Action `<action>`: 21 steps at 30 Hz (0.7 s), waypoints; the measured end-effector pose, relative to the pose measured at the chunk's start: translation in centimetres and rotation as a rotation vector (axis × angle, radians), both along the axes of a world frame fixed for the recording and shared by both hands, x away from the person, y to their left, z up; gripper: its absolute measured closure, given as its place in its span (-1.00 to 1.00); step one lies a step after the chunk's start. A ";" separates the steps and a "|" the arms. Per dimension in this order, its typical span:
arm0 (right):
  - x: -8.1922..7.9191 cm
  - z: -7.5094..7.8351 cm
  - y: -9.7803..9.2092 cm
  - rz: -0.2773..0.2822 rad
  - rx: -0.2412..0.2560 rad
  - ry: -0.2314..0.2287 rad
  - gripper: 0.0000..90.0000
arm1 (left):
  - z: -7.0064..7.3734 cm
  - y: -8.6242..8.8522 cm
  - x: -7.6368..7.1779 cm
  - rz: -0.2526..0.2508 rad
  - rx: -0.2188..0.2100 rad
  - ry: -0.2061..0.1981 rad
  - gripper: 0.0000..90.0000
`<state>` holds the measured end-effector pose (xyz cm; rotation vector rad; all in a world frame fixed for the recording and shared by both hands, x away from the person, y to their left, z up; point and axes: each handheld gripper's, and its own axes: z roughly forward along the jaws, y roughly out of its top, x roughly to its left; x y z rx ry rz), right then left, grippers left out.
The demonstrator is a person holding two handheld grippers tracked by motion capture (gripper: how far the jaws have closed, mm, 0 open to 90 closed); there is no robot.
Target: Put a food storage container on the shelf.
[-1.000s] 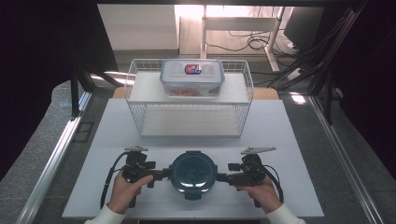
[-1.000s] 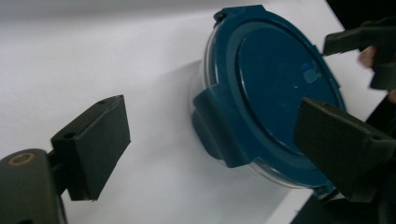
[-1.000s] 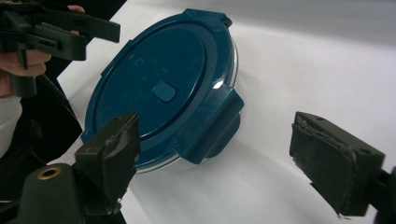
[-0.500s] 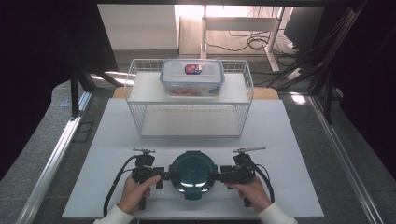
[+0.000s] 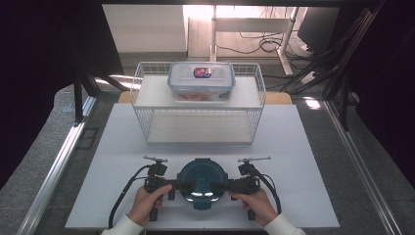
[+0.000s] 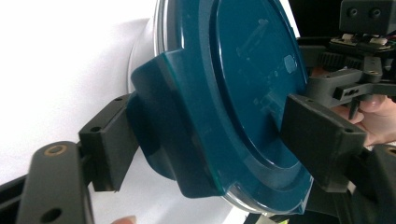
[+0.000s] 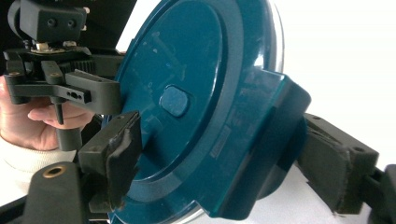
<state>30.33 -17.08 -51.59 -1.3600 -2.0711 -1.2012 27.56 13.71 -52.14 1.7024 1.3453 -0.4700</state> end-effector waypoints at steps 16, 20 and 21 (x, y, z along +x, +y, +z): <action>-1.7 1.4 -1.2 -0.077 0.044 -0.099 -0.09 | 1.9 0.1 -1.4 0.025 0.034 -0.052 -0.22; -2.1 1.8 -1.0 -0.069 0.026 -0.141 -0.09 | 2.0 0.2 -1.5 0.023 0.033 -0.067 -0.19; -2.1 1.9 -1.0 -0.064 0.019 -0.162 -0.09 | 2.1 0.3 -1.6 0.026 0.035 -0.079 -0.19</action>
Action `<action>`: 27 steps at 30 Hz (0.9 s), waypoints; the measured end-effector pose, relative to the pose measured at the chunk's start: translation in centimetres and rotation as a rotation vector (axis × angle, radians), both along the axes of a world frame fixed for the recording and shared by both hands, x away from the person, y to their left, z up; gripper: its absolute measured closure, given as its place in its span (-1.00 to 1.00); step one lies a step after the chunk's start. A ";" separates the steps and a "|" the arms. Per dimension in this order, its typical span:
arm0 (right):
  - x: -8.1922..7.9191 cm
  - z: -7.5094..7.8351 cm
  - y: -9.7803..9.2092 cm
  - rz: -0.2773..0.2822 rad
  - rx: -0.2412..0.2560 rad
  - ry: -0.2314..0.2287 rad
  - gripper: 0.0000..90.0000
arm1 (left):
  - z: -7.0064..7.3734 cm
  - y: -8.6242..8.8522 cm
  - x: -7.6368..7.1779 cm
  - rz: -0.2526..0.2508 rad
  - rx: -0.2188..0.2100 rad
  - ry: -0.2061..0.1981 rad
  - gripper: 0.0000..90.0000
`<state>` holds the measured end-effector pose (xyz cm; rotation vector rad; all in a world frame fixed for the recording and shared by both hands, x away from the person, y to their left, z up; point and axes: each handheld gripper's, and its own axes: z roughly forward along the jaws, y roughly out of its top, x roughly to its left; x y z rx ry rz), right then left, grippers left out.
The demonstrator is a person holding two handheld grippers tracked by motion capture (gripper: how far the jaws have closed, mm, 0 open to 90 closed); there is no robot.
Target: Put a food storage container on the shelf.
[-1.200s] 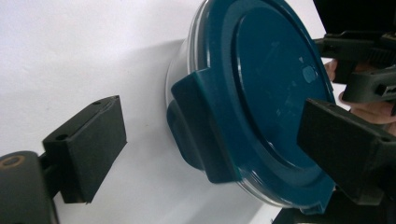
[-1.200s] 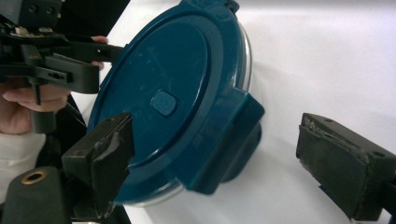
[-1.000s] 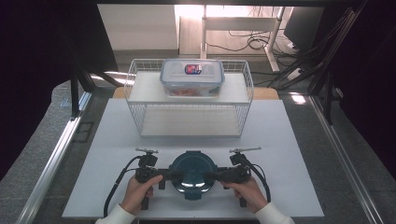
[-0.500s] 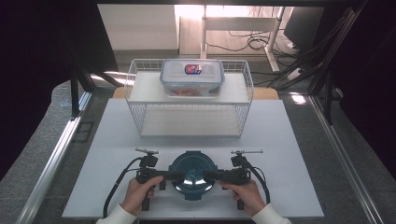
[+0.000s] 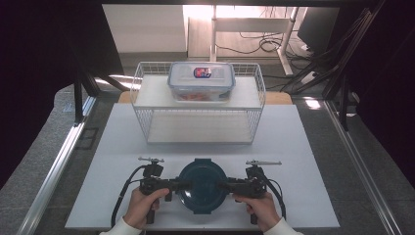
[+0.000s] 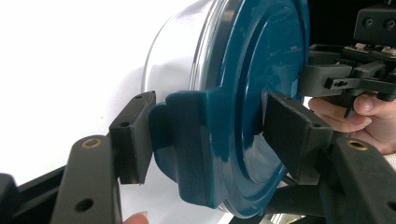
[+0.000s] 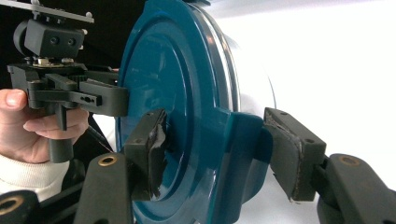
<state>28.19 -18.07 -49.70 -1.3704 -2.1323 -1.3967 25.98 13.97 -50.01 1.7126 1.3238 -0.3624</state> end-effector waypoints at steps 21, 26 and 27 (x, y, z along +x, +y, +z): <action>-0.7 3.2 0.0 0.040 -0.023 -0.187 -0.09 | 2.9 -0.2 -0.9 -0.001 0.014 -0.146 -0.18; -0.2 4.1 0.0 0.042 -0.042 -0.211 -0.09 | 3.3 -0.2 -0.1 -0.007 0.003 -0.159 -0.18; 0.0 4.2 0.0 0.044 -0.043 -0.214 -0.09 | 3.4 -0.2 0.0 -0.007 0.004 -0.162 -0.18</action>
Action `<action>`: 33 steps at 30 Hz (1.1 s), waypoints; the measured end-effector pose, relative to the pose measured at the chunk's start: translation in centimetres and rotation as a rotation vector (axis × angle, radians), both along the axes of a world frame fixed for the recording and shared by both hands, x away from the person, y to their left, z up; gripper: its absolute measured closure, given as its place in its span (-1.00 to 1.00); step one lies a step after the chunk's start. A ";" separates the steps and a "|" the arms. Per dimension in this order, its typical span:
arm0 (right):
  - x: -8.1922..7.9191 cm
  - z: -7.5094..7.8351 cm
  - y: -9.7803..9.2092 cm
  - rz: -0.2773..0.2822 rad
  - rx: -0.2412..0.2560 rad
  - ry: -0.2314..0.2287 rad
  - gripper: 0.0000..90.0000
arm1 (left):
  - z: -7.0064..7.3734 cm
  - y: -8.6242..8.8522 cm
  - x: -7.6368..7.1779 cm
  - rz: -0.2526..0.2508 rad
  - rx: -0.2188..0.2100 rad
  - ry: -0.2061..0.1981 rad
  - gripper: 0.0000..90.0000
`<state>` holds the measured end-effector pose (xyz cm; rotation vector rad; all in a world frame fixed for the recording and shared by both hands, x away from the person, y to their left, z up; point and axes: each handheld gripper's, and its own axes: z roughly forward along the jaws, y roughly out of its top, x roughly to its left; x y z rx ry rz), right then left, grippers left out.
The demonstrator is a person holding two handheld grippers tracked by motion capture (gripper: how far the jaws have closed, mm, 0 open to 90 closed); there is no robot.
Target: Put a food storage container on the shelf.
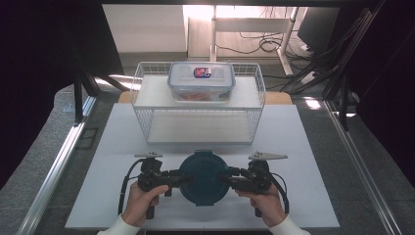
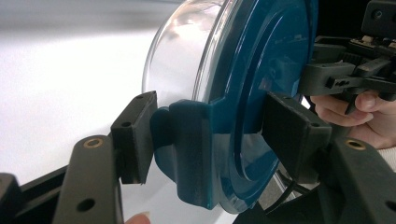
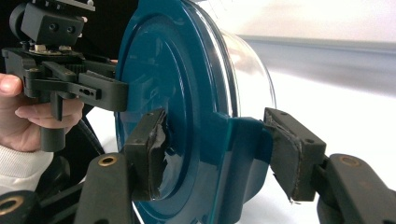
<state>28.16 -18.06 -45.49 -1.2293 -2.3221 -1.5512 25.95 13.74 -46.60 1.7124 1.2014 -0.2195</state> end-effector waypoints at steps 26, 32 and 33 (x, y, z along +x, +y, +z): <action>4.2 7.5 1.2 0.016 -0.012 -0.102 -0.08 | 7.2 1.2 3.8 0.023 -0.014 -0.104 -0.18; 5.1 9.9 1.4 0.020 -0.013 -0.123 -0.08 | 9.7 1.4 4.8 0.024 -0.015 -0.126 -0.18; 5.3 10.4 1.5 0.022 -0.014 -0.130 -0.08 | 10.4 1.5 5.1 0.026 -0.014 -0.133 -0.18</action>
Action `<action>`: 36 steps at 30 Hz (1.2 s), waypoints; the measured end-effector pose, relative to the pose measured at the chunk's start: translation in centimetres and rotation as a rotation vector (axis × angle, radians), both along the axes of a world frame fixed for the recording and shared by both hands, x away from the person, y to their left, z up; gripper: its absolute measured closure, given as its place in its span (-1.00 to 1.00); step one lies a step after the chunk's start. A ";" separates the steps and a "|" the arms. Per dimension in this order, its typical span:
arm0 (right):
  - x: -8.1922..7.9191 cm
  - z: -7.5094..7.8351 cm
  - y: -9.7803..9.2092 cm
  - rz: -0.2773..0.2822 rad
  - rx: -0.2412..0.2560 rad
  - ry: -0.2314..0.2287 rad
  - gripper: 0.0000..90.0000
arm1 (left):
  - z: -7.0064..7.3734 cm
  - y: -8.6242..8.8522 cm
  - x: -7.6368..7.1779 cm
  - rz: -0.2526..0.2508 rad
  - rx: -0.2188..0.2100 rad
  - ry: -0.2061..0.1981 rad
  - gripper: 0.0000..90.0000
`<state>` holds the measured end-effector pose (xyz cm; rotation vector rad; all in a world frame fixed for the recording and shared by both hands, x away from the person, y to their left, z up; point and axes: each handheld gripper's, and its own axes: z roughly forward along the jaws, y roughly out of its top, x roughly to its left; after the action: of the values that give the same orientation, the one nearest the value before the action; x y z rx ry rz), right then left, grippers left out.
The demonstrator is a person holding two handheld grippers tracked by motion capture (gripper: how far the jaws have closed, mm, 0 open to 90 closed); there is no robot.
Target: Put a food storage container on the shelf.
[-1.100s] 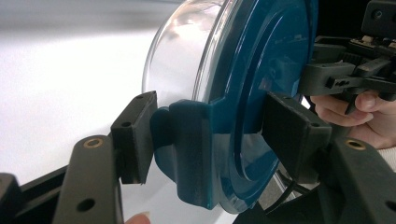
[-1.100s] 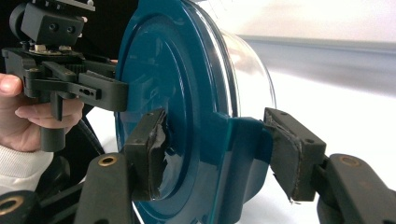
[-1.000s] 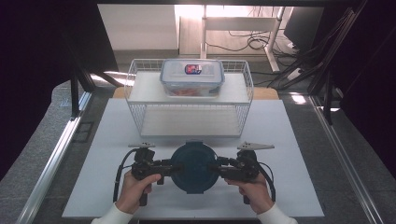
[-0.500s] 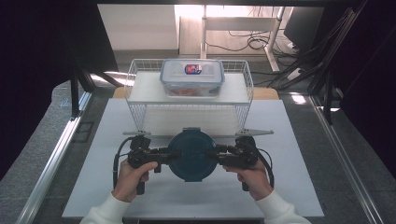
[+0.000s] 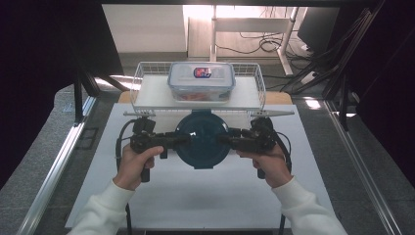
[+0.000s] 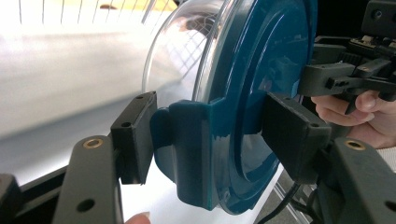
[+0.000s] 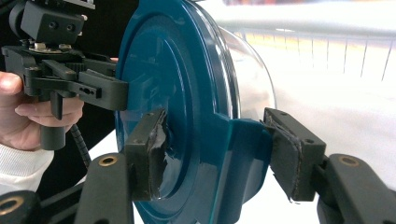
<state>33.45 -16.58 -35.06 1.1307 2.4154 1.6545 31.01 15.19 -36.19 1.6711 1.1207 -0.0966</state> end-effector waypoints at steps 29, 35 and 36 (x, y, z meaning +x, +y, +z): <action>4.6 11.6 1.1 0.013 -0.010 -0.097 -0.08 | 11.1 0.8 4.6 0.014 0.002 -0.093 -0.19; 6.6 14.2 1.2 0.009 0.001 -0.102 -0.08 | 13.7 1.1 6.7 0.011 0.004 -0.092 -0.19; 7.4 14.8 1.3 0.004 0.007 -0.103 -0.08 | 14.5 1.1 7.8 0.016 -0.001 -0.079 -0.19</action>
<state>40.81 -15.27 -20.23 1.0151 2.3532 1.6801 38.77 16.29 -21.70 1.6501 1.0743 -0.0205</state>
